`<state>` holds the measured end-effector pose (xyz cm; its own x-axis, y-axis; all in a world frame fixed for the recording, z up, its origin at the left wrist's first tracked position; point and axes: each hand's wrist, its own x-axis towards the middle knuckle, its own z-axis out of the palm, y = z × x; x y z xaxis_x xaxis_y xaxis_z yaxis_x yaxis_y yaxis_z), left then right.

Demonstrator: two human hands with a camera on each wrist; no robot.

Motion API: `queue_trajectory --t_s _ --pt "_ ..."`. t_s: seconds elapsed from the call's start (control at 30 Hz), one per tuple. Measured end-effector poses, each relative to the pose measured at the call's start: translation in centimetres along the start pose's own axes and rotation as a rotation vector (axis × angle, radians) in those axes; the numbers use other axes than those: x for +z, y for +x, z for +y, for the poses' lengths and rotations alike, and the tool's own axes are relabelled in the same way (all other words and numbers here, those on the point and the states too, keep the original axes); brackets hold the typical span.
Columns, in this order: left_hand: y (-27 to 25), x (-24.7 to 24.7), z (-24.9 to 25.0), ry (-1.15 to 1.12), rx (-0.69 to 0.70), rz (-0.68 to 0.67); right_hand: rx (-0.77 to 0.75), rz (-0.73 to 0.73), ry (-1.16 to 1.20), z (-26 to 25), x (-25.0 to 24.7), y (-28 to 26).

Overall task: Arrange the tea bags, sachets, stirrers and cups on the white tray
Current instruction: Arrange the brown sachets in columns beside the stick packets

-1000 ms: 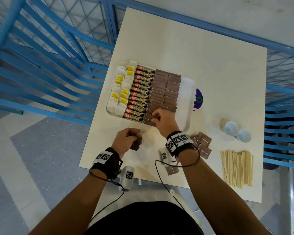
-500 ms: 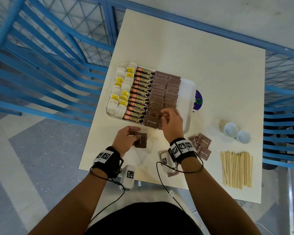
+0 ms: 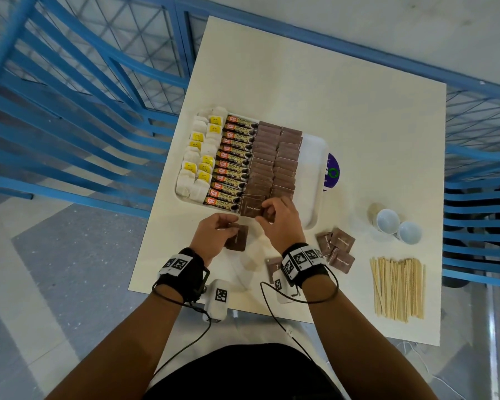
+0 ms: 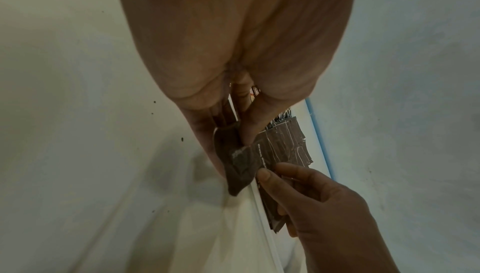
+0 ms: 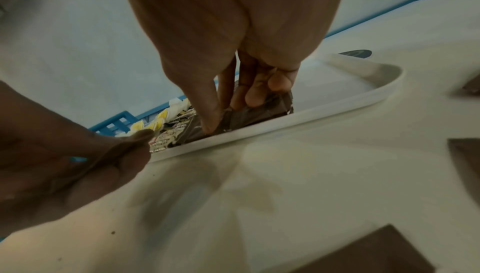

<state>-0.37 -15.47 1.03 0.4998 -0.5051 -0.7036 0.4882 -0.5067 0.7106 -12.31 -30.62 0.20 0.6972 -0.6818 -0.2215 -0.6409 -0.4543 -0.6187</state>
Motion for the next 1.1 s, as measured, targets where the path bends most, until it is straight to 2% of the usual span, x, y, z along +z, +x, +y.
queue_trajectory --t_s 0.13,0.3,0.47,0.63,0.73,0.93,1.1 --pt "0.0 0.4 0.4 -0.052 0.01 -0.001 0.016 0.051 0.107 -0.9 -0.6 -0.6" --pt "0.4 1.2 1.5 -0.079 0.081 0.038 0.075 -0.205 0.262 -2.7 -1.4 -1.3" --pt "0.9 1.6 2.3 -0.141 0.09 0.088 0.123 -0.148 0.312 -2.5 -2.1 0.1" --pt "1.0 1.4 2.9 -0.21 0.048 -0.001 0.18 -0.097 0.378 -2.2 -3.0 2.0" --pt "1.0 1.3 3.0 -0.21 0.055 -0.002 0.211 -0.096 0.403 -2.1 -2.9 2.4" --pt "0.7 1.6 3.3 -0.269 0.04 0.022 0.191 -0.234 0.318 -2.8 -2.6 2.2" --pt "0.6 1.5 2.9 -0.2 -0.022 -0.046 0.18 -0.073 0.254 -2.1 -3.2 4.7"
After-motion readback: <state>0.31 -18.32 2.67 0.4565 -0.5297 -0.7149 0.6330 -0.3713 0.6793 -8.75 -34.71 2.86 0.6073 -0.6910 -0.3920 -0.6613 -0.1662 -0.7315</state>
